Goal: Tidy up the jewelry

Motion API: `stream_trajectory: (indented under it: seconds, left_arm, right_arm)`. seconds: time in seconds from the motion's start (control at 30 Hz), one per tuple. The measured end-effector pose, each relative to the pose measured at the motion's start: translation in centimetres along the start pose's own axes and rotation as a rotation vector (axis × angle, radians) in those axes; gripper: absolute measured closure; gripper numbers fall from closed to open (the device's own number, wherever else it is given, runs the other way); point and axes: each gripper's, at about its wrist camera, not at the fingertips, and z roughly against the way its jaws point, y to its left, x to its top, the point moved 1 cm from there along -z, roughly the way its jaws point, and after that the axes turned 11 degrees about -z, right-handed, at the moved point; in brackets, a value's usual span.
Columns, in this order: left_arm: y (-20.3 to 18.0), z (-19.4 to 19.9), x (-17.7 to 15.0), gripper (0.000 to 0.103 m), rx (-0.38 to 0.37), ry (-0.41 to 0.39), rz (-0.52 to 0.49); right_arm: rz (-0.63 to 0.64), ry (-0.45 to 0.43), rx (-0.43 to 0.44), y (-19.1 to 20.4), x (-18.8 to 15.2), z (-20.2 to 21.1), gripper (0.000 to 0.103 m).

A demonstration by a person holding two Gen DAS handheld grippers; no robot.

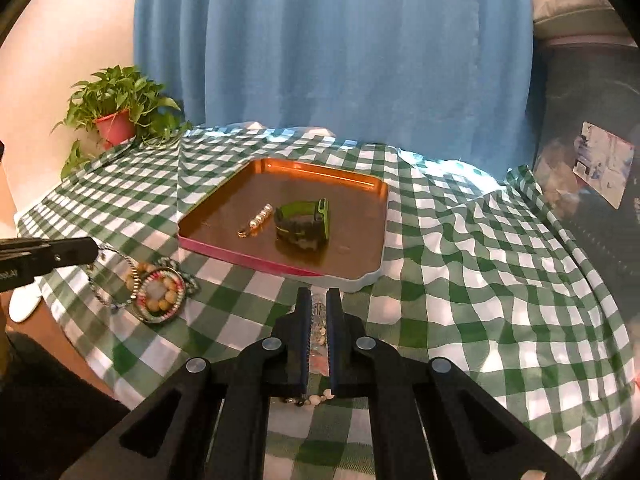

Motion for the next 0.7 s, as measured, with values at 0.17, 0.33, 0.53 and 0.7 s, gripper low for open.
stream_trajectory:
  seconds: [0.17, 0.33, 0.53, 0.7]
  left_arm:
    - [-0.4, 1.4, 1.4, 0.1, 0.033, 0.003, 0.011]
    - [-0.9, 2.8, 2.9, 0.1, 0.11, 0.02, 0.024]
    - [-2.7, 6.3, 5.3, 0.1, 0.103, -0.049, -0.01]
    - [-4.4, 9.7, 7.9, 0.1, 0.145, -0.153, -0.09]
  right_arm:
    - [-0.029, -0.019, 0.006, 0.5, 1.7, 2.3, 0.097]
    - [-0.036, -0.07, 0.015, 1.4, 3.7, 5.4, 0.097]
    - [-0.026, -0.136, 0.037, 3.2, 6.2, 9.3, 0.097]
    - [-0.01, -0.186, 0.061, 4.6, 7.8, 11.7, 0.097]
